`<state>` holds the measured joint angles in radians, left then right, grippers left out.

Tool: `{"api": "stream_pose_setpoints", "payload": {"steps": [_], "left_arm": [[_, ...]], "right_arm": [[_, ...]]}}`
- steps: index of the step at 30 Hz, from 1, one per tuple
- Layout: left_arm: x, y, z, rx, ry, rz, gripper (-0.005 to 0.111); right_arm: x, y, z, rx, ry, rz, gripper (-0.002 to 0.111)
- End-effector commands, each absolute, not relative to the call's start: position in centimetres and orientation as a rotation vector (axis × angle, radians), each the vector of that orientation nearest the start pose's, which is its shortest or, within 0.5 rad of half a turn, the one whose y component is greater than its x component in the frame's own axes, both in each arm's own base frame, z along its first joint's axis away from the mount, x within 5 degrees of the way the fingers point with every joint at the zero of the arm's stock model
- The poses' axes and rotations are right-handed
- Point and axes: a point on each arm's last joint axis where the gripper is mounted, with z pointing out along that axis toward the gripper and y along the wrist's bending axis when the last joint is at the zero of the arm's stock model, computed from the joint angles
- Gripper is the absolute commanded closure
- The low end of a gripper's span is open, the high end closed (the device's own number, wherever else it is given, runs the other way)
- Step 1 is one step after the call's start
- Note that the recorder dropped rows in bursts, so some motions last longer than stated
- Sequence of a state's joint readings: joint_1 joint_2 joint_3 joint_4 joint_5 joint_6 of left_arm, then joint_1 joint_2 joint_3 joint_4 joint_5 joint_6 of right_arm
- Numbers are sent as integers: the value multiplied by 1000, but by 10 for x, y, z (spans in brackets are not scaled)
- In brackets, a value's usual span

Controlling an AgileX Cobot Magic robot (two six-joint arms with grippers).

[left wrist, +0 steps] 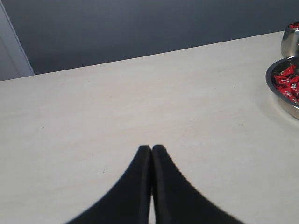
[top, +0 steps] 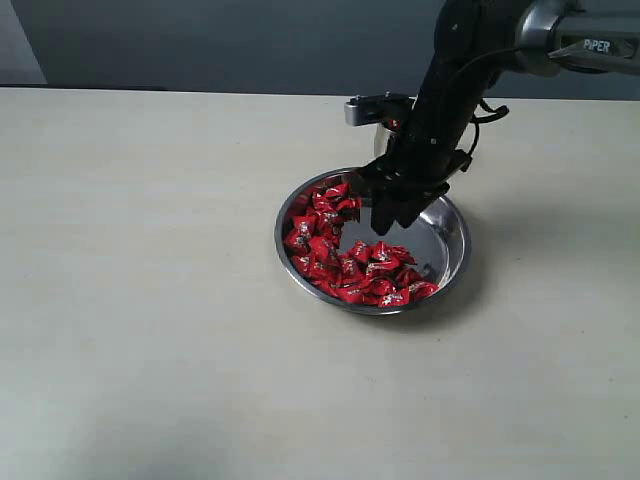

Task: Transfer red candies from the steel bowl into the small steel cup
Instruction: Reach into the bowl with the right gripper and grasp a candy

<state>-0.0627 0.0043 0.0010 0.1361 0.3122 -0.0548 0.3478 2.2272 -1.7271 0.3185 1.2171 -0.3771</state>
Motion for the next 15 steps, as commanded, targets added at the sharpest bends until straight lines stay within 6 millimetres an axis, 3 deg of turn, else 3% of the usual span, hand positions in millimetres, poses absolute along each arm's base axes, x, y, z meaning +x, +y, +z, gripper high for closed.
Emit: {"api": "stream_pose_setpoints", "payload": {"steps": [1, 5, 15], "left_arm": [[54, 0, 186, 98, 1787, 34, 106], [54, 0, 186, 98, 1787, 34, 106], [54, 0, 186, 98, 1787, 34, 106]], "right_arm": [[391, 172, 142, -1014, 3065, 420, 57], [384, 169, 133, -1031, 3106, 402, 60], [384, 169, 133, -1038, 3106, 389, 60]]}}
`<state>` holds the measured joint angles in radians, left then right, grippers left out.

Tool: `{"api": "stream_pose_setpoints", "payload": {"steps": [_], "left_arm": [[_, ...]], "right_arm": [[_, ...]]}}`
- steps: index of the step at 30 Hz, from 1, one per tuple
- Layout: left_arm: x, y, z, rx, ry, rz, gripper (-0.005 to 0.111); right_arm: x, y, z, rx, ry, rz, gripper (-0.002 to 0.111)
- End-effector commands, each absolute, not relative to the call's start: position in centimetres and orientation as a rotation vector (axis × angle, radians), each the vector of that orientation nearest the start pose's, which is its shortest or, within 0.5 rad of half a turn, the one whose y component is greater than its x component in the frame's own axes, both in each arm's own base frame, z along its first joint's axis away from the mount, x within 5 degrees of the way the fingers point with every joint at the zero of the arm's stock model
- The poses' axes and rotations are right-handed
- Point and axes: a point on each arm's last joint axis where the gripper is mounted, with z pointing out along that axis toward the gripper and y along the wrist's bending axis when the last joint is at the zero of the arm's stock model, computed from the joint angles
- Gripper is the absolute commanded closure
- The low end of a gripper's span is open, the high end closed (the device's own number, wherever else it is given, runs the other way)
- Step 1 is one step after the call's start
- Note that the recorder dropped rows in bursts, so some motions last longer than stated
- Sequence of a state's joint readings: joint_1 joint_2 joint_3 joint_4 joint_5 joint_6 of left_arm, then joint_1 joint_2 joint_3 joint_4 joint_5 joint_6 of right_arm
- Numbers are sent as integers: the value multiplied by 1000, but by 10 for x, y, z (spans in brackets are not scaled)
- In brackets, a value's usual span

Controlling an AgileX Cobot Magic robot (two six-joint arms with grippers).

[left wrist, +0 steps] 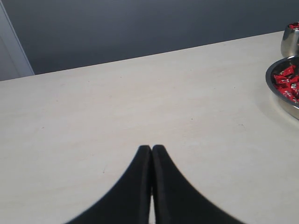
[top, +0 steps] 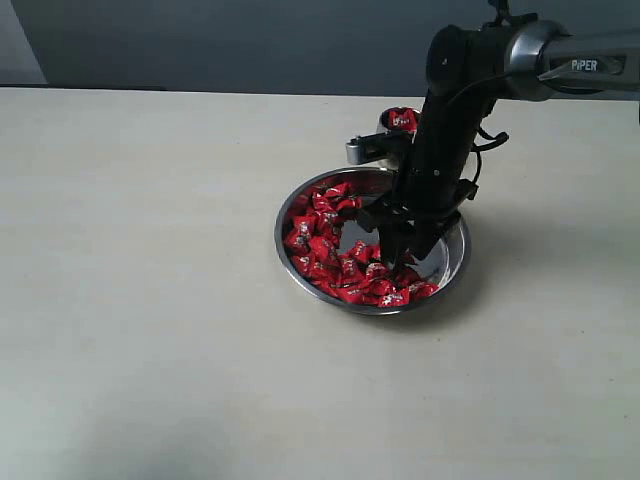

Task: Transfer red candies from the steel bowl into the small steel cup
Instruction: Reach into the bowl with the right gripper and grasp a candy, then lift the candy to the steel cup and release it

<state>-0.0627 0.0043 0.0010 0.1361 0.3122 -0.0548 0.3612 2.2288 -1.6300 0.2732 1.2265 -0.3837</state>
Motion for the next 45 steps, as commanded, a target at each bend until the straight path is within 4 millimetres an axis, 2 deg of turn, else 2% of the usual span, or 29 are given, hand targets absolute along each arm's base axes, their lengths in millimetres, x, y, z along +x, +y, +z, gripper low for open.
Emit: {"api": "stream_pose_setpoints", "payload": {"steps": [1, 10, 14, 16, 37, 40, 42, 45], "left_arm": [[54, 0, 186, 98, 1787, 34, 106], [54, 0, 186, 98, 1787, 34, 106], [54, 0, 186, 98, 1787, 34, 106], [54, 0, 186, 98, 1787, 34, 106], [54, 0, 186, 98, 1787, 34, 106], [54, 0, 186, 98, 1787, 34, 106], [54, 0, 186, 98, 1787, 34, 106], [54, 0, 186, 98, 1787, 34, 106]], "right_arm": [[384, 168, 133, -1043, 3105, 379, 60], [385, 164, 132, -1076, 3103, 310, 61], [389, 164, 131, -1071, 3070, 279, 87], [389, 164, 131, -1068, 3064, 278, 94], [396, 166, 133, -1035, 2988, 259, 95], [398, 167, 141, -1014, 2947, 263, 100], [400, 167, 151, -1000, 2906, 258, 109], [402, 168, 168, -975, 2833, 250, 109]]}}
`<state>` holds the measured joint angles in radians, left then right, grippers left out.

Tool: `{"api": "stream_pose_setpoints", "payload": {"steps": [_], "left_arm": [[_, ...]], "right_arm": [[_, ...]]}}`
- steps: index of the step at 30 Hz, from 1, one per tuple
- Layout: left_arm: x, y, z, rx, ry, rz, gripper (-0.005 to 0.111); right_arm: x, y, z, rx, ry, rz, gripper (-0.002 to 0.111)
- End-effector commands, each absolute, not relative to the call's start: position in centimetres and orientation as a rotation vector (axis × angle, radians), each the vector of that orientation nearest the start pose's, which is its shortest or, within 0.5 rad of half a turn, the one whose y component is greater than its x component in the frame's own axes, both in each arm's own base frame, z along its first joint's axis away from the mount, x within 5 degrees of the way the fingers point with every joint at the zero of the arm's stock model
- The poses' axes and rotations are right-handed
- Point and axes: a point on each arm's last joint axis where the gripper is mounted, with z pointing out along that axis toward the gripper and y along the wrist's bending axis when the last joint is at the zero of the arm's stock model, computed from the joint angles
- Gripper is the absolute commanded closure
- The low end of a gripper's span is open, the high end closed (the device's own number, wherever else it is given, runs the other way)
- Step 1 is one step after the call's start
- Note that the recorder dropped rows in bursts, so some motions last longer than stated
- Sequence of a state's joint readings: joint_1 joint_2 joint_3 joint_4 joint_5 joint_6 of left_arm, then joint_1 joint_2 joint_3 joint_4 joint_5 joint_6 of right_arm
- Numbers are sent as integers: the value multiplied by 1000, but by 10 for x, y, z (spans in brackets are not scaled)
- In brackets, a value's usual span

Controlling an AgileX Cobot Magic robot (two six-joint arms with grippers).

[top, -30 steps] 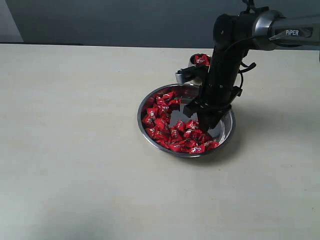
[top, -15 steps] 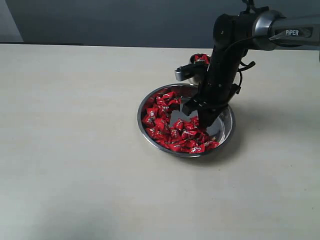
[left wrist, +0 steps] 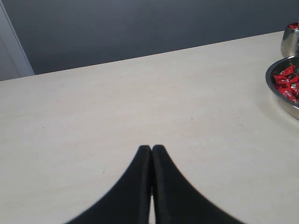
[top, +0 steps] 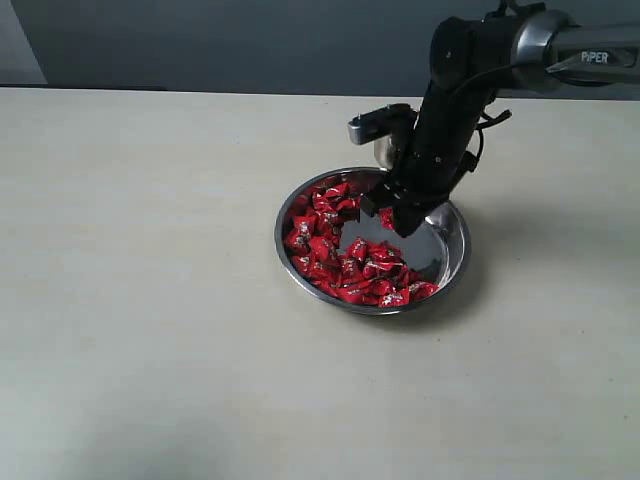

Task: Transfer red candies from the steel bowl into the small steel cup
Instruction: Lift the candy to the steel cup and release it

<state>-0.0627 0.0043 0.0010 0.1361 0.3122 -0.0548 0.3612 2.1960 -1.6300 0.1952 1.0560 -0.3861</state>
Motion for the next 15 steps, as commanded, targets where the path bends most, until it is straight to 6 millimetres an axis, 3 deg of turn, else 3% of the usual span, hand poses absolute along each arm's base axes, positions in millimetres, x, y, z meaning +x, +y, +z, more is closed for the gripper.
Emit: {"api": "stream_pose_setpoints", "payload": {"steps": [1, 10, 15], "left_arm": [[54, 0, 186, 98, 1787, 34, 106], [54, 0, 186, 98, 1787, 34, 106], [54, 0, 186, 98, 1787, 34, 106]], "right_arm": [[402, 168, 173, -970, 2817, 249, 109], [408, 163, 223, -922, 2578, 152, 109], [420, 154, 236, -859, 2483, 106, 109]]}}
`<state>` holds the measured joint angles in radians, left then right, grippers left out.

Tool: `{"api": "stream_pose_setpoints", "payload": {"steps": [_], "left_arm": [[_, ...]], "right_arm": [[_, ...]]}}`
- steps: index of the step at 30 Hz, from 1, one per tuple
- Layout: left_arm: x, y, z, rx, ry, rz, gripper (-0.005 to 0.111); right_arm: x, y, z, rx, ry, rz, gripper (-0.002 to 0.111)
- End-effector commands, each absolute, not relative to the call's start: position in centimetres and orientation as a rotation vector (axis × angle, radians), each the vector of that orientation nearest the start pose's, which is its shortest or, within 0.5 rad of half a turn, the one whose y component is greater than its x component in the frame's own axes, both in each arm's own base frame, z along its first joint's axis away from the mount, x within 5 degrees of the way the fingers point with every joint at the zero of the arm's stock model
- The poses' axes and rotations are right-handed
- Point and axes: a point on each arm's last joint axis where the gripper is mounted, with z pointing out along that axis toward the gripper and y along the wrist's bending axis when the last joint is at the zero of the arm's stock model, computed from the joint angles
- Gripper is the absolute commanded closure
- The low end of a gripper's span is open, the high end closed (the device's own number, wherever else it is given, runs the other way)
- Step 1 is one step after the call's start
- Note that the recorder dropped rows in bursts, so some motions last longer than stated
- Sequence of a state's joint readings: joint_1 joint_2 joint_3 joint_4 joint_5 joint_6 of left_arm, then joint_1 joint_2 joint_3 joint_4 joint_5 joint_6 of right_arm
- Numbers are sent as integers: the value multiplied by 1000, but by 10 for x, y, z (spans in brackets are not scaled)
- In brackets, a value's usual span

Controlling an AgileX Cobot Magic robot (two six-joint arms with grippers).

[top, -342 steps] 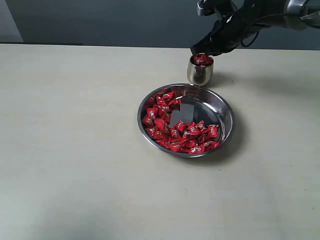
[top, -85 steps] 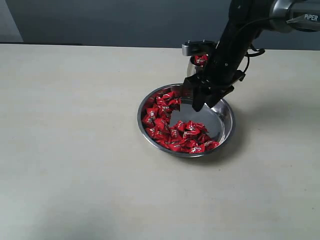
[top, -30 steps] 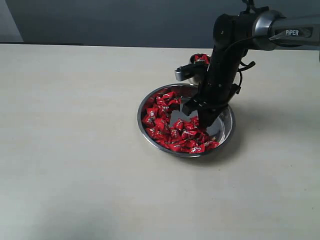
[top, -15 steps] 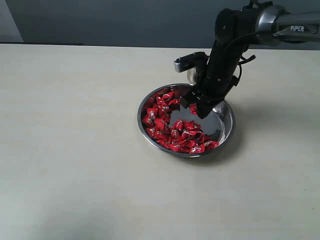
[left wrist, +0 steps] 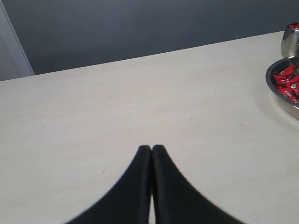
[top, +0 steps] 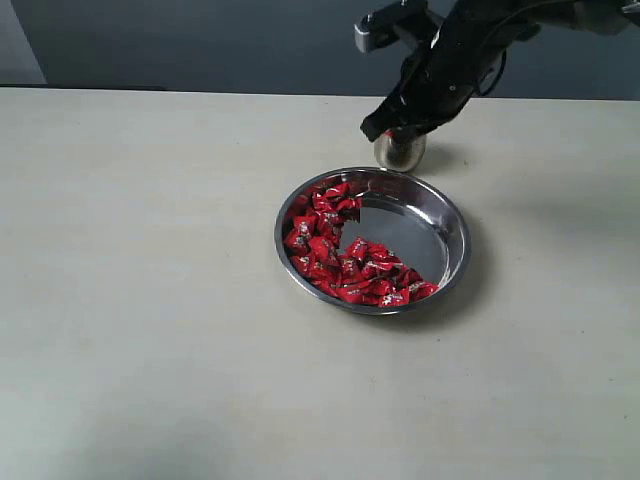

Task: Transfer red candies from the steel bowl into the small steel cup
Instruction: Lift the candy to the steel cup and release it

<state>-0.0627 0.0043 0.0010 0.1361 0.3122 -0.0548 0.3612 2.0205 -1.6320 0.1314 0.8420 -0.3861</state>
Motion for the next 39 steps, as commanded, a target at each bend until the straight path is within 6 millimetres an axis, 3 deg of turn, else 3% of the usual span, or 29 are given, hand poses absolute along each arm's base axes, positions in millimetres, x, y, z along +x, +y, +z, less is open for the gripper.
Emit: {"api": "stream_pose_setpoints", "payload": {"steps": [1, 9, 20, 39], "left_arm": [[54, 0, 186, 98, 1787, 34, 106], [54, 0, 186, 98, 1787, 34, 106], [54, 0, 186, 98, 1787, 34, 106], [54, 0, 186, 98, 1787, 34, 106]], "right_arm": [[423, 152, 236, -846, 2473, 103, 109], [448, 141, 237, -762, 2404, 83, 109], [470, 147, 206, -761, 2402, 74, 109], [483, 134, 185, -643, 2420, 108, 109]]}}
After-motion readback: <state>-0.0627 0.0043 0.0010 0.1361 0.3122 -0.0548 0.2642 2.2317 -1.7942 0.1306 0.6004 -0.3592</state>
